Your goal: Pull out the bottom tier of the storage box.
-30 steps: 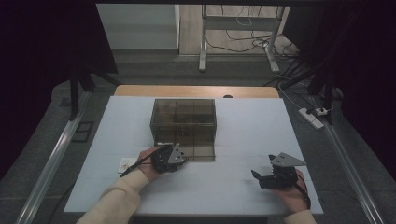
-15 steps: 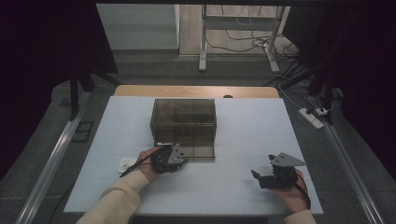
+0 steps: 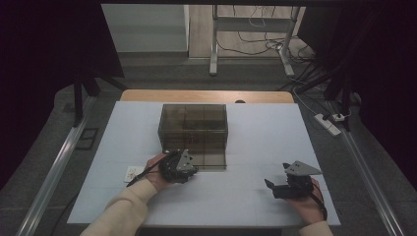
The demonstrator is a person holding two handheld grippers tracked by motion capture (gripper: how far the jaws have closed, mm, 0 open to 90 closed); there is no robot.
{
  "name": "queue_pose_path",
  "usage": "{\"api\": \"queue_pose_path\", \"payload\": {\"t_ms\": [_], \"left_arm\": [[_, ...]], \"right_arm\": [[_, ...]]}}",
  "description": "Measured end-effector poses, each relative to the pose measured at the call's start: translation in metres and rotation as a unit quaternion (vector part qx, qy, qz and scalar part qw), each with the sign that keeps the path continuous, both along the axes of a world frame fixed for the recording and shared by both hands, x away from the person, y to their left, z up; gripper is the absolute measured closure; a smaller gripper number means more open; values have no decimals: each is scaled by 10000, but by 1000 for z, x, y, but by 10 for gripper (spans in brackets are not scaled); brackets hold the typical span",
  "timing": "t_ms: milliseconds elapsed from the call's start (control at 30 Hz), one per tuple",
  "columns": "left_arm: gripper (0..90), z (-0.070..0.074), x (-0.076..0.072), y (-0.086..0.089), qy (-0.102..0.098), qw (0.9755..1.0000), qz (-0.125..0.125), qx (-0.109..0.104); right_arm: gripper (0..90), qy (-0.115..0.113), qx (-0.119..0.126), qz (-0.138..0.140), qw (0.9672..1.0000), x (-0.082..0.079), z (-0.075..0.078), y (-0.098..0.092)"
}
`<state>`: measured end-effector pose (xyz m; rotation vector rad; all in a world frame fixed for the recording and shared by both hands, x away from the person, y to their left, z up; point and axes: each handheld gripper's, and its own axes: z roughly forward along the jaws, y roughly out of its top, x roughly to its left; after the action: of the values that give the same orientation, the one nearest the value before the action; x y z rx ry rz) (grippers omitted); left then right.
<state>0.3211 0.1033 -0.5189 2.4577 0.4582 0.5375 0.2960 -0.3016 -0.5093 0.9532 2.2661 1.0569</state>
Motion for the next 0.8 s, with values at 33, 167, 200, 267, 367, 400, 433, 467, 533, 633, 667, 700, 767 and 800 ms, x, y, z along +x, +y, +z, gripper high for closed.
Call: {"api": "queue_pose_path", "payload": {"t_ms": [33,167,200,267,367,400,433,467,533,633,667,700,767,800], "left_arm": [[460,0,0,1,30,10000,42,-50],[429,1,-1,4,176,9995,99,-235],[418,2,-1,5,207,9994,122,-261],[402,3,-2,6,262,9990,168,-328],[394,6,-3,10,394,9978,265,-469],[385,8,-4,11,431,9973,287,-523],[379,9,-4,13,455,9968,303,-579],[375,10,-4,14,477,9964,321,-629],[359,12,-5,15,478,9962,340,-645],[346,13,-5,16,504,9960,379,-634],[342,14,-5,17,512,9959,391,-628],[338,14,-4,18,517,9958,406,-638],[334,15,-3,20,558,9950,432,-710],[331,16,-2,22,570,9947,445,-736]], "right_arm": [[87,0,0,1,10000,0,0,0],[87,5,6,-7,10000,0,0,0],[87,4,7,-7,10000,0,0,0],[87,-1,16,-7,10000,0,0,-1],[87,0,20,-2,10000,0,0,0],[87,-7,23,-10,10000,0,0,0],[87,2,16,-3,10000,0,0,0],[87,5,14,-3,10000,0,0,0],[87,-1,18,-1,10000,0,0,0],[87,-12,24,-5,10000,-1,0,0],[87,-13,19,-3,10000,-1,0,0],[87,-12,23,-5,10000,-1,0,0],[87,-12,30,-3,10000,-1,0,0],[87,-13,29,1,10000,-1,0,0]]}}
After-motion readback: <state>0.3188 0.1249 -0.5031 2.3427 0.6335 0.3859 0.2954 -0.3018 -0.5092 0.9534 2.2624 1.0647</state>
